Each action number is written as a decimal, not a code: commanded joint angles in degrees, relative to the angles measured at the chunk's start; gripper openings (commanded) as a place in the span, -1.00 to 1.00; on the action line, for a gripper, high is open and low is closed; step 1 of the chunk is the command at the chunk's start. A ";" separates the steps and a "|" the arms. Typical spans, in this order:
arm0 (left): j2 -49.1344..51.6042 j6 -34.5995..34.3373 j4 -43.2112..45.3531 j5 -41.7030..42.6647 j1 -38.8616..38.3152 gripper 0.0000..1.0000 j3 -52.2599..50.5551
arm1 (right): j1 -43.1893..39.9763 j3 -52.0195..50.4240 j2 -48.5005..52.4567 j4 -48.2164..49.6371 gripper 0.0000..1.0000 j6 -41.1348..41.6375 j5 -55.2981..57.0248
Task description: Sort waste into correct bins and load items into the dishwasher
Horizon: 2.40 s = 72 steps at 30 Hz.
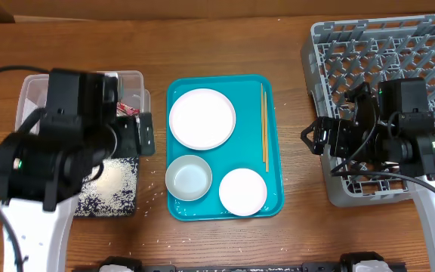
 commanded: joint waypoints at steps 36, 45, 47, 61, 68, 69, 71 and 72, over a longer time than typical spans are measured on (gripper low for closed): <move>-47.39 14.88 42.01 6.69 3.82 1.00 -46.12 | 0.33 0.00 -0.42 4.35 1.00 -0.22 1.25; -68.57 14.84 61.44 7.13 4.00 1.00 -73.55 | 0.33 0.00 -0.42 4.35 1.00 -0.22 1.25; -70.99 14.82 63.63 7.17 4.22 1.00 -78.27 | 0.33 0.00 -0.42 4.35 1.00 -0.22 1.25; -71.80 14.38 80.70 7.54 4.37 1.00 -97.26 | 0.33 0.00 -0.42 4.35 1.00 -0.22 1.25; -71.73 14.38 80.74 7.54 4.35 1.00 -97.24 | 0.33 0.00 -0.42 4.35 1.00 -0.22 1.25; -71.73 14.38 80.74 7.54 4.35 1.00 -97.26 | 0.33 0.00 -0.42 4.35 1.00 -0.22 1.22; -71.73 14.38 80.74 7.54 4.35 1.00 -97.26 | 0.33 0.00 -0.42 4.31 1.00 -0.17 1.18; -71.73 14.38 80.74 7.54 4.35 1.00 -97.26 | 0.33 0.00 -0.42 3.52 1.00 0.35 0.24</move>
